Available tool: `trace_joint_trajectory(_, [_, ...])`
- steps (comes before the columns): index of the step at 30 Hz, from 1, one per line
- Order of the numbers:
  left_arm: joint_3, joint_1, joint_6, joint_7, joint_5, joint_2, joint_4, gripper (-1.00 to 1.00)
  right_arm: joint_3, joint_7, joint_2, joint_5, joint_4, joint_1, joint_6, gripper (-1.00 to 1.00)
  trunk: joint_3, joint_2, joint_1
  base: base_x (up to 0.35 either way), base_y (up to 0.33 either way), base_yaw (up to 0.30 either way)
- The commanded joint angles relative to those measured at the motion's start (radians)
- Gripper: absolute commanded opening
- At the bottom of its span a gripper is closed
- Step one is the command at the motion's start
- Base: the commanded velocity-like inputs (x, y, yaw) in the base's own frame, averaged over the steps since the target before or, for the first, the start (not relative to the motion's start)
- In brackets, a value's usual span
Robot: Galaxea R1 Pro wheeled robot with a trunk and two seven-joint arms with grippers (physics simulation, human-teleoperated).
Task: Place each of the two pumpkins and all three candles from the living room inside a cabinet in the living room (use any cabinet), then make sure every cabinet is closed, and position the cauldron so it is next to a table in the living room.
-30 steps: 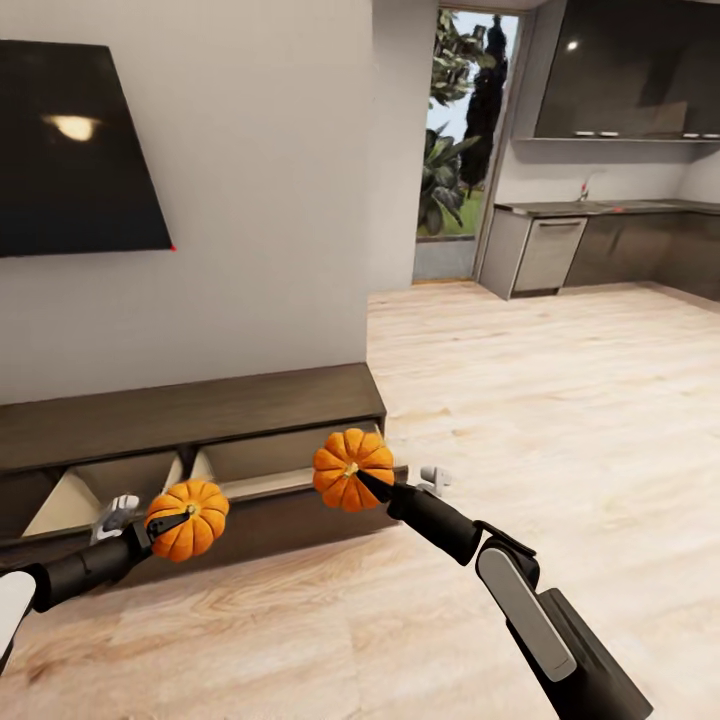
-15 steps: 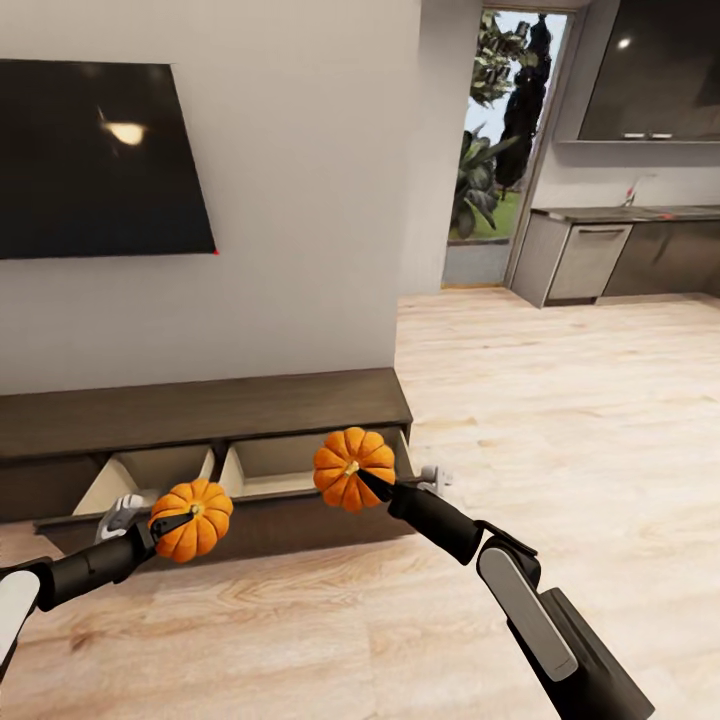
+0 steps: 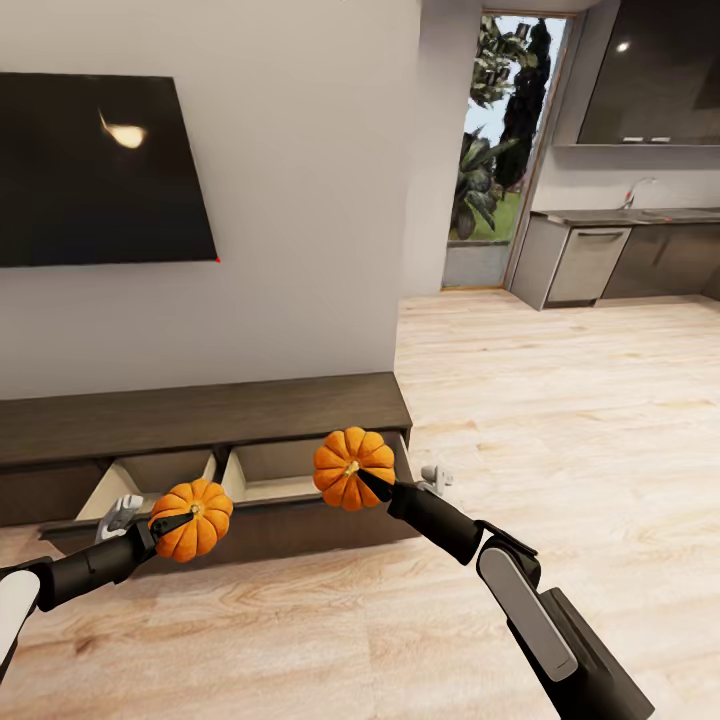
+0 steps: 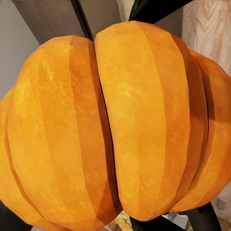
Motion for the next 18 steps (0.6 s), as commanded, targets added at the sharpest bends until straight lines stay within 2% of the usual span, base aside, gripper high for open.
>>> trace_joint_trajectory(1, [0.0, -0.001, 0.004, -0.006, -0.008, 0.0, 0.0, -1.0, 0.0, -0.002, 0.0, -0.004, 0.0, -0.001, 0.002, -1.0, 0.002, 0.007, -0.004, 0.0, 0.0, 0.0])
trace_joint_trajectory(6, [-0.028, -0.001, 0.004, -0.002, -0.011, 0.0, -0.001, -1.0, 0.001, -0.011, 0.002, -0.005, 0.002, -0.001, 0.006, -1.0, 0.018, 0.042, -0.023, 0.0, 0.0, 0.0])
trace_joint_trajectory(9, [-0.05, -0.001, 0.004, 0.001, -0.017, 0.001, -0.021, -1.0, 0.003, -0.09, 0.002, -0.005, 0.001, -0.001, 0.01, -1.0, 0.027, 0.063, -0.035, 0.0, 0.0, 0.0])
trace_joint_trajectory(11, [-0.066, -0.001, 0.004, 0.003, -0.023, 0.008, -0.067, -1.0, 0.023, -0.185, 0.002, -0.005, 0.001, -0.001, 0.019, -1.0, 0.034, 0.077, -0.042, 0.0, 0.0, 0.0])
trace_joint_trajectory(12, [-0.072, -0.001, 0.004, 0.004, -0.029, 0.011, -0.088, -1.0, 0.05, -0.245, 0.005, -0.005, 0.002, -0.001, 0.027, -1.0, 0.037, 0.084, -0.046, 0.0, 0.0, 0.0])
trace_joint_trajectory(13, [-0.076, -0.005, 0.004, 0.011, -0.049, 0.012, -0.111, -1.0, 0.093, -0.354, 0.022, -0.003, 0.002, -0.001, 0.038, -1.0, 0.04, 0.091, -0.05, 0.0, 0.0, 0.0])
trace_joint_trajectory(14, [-0.081, -0.008, 0.004, 0.026, -0.07, 0.01, -0.125, -1.0, 0.113, -0.431, 0.039, -0.002, -0.002, -0.001, 0.043, -1.0, 0.043, 0.098, -0.054, 0.0, 0.0, 0.0])
trace_joint_trajectory(15, [-0.098, -0.015, 0.005, 0.066, -0.102, 0.004, -0.147, -1.0, 0.131, -0.535, 0.063, 0.0, -0.012, -0.001, 0.048, -1.0, 0.046, 0.105, -0.058, 0.0, 0.0, 0.0])
trace_joint_trajectory(18, [-0.163, -0.049, 0.005, 0.187, -0.129, -0.005, -0.165, -1.0, 0.153, -0.686, 0.09, 0.004, -0.012, -0.008, 0.059, -1.0, 0.056, 0.126, -0.069, 0.0, 0.0, 0.0])
